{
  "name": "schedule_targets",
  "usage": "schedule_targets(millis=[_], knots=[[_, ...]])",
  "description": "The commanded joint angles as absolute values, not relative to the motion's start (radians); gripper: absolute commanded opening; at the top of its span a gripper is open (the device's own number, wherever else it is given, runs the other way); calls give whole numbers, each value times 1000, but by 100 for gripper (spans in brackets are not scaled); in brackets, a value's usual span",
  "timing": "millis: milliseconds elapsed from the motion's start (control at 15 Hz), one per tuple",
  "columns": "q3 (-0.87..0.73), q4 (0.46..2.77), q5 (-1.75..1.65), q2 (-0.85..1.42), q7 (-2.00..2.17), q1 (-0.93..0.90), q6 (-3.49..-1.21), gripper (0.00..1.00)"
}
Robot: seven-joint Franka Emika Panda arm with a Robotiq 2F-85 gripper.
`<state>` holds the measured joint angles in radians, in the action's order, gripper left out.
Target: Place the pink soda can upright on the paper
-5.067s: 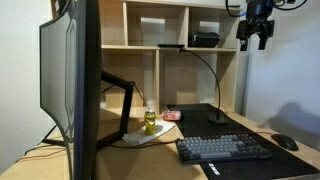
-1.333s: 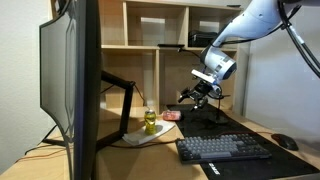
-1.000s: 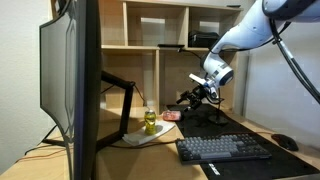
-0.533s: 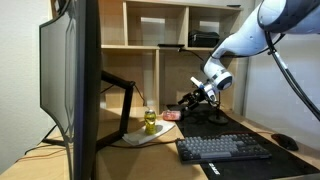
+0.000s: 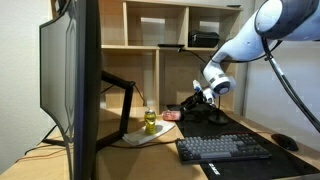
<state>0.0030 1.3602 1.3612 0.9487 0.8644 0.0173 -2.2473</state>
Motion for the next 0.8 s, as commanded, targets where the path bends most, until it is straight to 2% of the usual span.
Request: schedule_targets(millis=[0, 733], knots=[[24, 1334, 1393, 979, 902, 19, -2300, 100], [5, 1326, 1329, 952, 1062, 7, -2293, 100]])
